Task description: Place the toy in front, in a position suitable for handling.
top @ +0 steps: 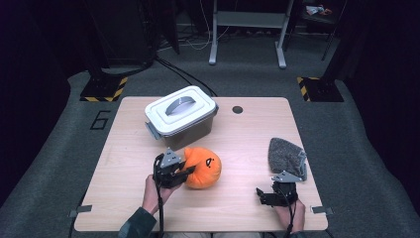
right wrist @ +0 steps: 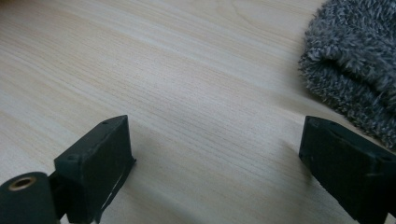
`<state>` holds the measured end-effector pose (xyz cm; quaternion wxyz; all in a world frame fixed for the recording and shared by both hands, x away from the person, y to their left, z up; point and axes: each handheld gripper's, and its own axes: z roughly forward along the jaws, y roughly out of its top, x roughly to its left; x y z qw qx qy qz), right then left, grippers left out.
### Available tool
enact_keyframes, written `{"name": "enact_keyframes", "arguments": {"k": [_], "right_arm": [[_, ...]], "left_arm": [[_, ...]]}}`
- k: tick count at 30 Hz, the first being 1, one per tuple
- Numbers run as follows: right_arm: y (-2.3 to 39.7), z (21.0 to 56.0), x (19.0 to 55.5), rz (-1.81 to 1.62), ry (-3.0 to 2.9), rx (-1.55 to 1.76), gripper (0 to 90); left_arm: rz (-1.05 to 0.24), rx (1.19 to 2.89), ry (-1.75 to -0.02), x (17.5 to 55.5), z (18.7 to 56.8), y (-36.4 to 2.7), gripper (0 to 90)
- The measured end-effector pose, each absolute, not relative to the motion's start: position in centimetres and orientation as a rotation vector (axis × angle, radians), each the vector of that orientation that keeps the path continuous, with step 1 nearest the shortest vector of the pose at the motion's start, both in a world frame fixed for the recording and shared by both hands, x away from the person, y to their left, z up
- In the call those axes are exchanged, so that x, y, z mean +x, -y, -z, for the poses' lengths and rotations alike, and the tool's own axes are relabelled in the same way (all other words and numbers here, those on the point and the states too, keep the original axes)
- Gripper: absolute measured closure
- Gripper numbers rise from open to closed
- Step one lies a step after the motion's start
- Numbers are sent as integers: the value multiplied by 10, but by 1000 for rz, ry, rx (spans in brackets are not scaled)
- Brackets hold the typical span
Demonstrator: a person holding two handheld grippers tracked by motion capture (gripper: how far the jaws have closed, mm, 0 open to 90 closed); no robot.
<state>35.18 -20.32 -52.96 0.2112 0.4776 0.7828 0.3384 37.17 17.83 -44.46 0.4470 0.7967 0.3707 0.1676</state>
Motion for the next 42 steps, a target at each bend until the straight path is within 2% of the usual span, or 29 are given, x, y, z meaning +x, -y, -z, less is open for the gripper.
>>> {"name": "enact_keyframes", "arguments": {"k": [20,36,41,42], "right_arm": [[203,530,352,-940,-2175,1327,83],[203,530,352,-940,-2175,1327,84],[203,530,352,-939,-2175,1327,84],[203,530,352,-938,-2176,1326,84]], "left_arm": [[-406,1968,-913,407,446,-121,688],[-398,1977,-977,426,458,-78,668],[-382,1983,-989,428,462,-73,654],[-382,1989,-985,429,462,-73,624]]}}
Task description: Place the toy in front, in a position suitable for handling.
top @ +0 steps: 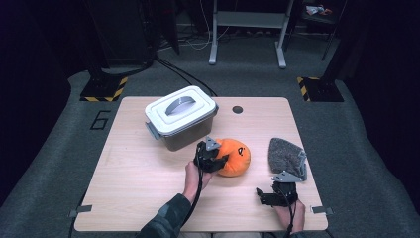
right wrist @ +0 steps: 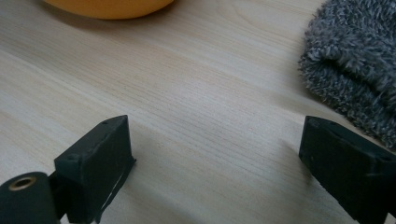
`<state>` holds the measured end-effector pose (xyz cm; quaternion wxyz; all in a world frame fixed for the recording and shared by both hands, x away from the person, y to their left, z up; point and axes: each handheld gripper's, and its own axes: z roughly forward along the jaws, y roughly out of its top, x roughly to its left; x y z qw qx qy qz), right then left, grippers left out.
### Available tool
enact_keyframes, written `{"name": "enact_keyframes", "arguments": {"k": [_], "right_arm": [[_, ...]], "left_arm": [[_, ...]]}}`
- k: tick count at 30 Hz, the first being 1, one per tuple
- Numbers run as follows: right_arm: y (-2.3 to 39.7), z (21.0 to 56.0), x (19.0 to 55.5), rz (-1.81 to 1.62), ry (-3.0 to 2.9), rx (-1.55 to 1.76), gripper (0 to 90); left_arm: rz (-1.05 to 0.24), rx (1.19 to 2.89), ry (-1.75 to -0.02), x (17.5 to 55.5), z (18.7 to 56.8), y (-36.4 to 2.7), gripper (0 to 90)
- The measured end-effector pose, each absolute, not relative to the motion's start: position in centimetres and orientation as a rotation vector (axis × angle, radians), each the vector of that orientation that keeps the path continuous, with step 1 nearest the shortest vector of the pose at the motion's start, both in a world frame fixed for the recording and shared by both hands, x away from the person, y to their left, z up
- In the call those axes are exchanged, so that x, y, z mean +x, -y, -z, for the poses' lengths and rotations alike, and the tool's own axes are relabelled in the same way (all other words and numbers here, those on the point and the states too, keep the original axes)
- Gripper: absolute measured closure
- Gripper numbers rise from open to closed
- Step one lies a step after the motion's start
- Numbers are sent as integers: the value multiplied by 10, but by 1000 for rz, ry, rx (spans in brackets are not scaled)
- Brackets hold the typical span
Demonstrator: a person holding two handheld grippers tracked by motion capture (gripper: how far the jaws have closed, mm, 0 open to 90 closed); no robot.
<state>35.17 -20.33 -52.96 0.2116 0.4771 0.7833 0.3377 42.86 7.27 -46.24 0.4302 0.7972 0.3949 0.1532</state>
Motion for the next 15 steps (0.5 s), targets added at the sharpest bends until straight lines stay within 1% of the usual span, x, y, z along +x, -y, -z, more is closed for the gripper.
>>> {"name": "enact_keyframes", "arguments": {"k": [3,4,5,10,12,14,15], "right_arm": [[203,530,352,-942,-2177,1328,84],[203,530,352,-942,-2177,1328,84],[203,530,352,-943,-2176,1329,84],[203,530,352,-942,-2176,1328,84],[203,530,352,-942,-2176,1328,84],[203,530,352,-942,-2176,1328,84],[203,530,352,-942,-2176,1328,84]], "left_arm": [[-367,1989,-990,430,463,-73,543],[-365,1994,-987,430,463,-74,543],[-361,1989,-989,430,463,-74,481],[-331,1964,-990,431,462,-80,350],[-328,1962,-989,430,461,-82,325],[-312,1955,-973,427,458,-85,273],[-312,1955,-973,427,458,-85,273]]}}
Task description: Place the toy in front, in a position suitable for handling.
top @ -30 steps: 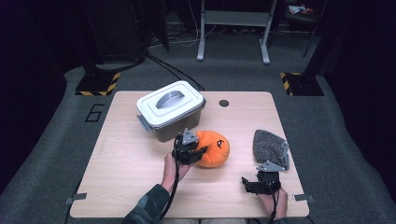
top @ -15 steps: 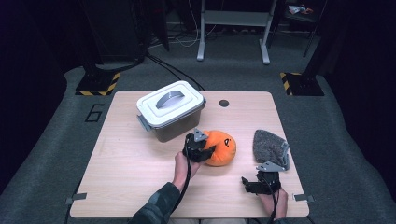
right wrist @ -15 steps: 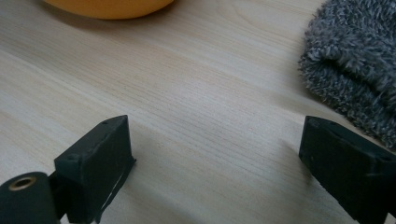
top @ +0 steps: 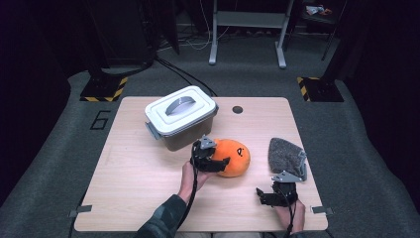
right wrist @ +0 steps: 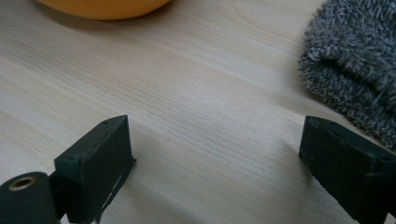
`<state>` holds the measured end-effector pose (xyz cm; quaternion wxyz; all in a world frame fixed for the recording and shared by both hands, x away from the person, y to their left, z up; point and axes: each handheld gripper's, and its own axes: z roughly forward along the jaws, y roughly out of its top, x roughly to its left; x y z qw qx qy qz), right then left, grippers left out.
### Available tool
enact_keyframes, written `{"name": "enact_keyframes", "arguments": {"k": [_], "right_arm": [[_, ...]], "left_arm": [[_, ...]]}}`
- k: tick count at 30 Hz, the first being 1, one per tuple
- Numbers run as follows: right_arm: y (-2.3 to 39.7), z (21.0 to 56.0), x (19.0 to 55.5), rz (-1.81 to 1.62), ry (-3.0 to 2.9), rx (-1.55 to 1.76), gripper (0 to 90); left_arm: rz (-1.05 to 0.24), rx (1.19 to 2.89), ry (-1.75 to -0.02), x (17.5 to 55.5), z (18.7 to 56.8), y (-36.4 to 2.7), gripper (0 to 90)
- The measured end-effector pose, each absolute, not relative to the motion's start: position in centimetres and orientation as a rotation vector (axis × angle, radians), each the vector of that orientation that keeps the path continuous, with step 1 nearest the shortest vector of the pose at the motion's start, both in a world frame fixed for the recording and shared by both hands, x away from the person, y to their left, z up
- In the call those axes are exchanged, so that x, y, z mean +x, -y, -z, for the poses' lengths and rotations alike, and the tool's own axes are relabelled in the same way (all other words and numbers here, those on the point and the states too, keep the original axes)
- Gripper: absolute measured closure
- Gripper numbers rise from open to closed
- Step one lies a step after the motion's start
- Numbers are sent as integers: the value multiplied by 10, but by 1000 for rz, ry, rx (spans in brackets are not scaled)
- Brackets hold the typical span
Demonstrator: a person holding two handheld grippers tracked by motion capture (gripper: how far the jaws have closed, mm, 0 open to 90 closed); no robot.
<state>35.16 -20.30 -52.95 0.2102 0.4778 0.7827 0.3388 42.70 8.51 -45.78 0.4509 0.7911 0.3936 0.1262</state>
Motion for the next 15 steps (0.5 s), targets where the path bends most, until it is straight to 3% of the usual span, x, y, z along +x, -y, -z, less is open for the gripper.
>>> {"name": "enact_keyframes", "arguments": {"k": [15], "right_arm": [[203,529,351,-943,-2177,1332,84]], "left_arm": [[-335,1997,-916,413,457,-115,208]]}}
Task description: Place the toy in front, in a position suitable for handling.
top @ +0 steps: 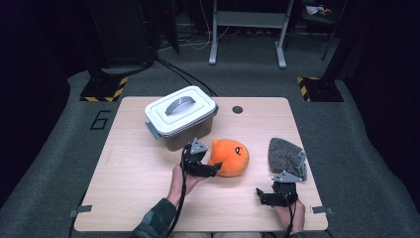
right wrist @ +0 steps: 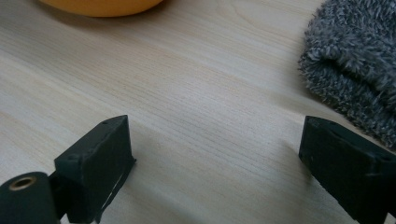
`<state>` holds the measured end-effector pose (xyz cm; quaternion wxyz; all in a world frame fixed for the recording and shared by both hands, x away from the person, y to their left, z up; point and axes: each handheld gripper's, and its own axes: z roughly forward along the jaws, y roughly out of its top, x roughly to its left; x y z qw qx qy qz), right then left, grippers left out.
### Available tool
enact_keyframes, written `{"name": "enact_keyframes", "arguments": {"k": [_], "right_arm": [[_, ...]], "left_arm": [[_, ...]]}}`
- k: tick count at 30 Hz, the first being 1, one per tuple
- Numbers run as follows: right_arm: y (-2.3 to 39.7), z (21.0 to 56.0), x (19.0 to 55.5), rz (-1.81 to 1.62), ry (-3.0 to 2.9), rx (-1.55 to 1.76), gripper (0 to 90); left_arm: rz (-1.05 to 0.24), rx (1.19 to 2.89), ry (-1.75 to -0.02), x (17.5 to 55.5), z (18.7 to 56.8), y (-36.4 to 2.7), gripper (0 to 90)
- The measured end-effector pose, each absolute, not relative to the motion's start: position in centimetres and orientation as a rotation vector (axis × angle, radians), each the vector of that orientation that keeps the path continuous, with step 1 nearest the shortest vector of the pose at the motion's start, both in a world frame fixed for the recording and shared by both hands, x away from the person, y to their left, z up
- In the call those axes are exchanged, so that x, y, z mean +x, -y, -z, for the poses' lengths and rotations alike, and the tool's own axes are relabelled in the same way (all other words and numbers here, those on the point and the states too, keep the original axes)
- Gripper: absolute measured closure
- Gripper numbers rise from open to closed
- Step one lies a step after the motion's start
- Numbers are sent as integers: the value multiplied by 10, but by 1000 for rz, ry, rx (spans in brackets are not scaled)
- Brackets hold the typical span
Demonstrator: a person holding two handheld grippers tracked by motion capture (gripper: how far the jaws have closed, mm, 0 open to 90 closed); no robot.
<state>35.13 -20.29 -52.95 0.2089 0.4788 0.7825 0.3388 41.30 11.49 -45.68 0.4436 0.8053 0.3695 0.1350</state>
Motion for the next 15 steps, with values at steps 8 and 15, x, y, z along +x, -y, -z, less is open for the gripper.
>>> {"name": "enact_keyframes", "arguments": {"k": [8,15], "right_arm": [[203,530,351,-943,-2173,1333,84],[203,530,351,-943,-2173,1333,84]], "left_arm": [[-313,2012,-920,410,466,-124,245],[-311,2021,-928,409,472,-125,314]]}}
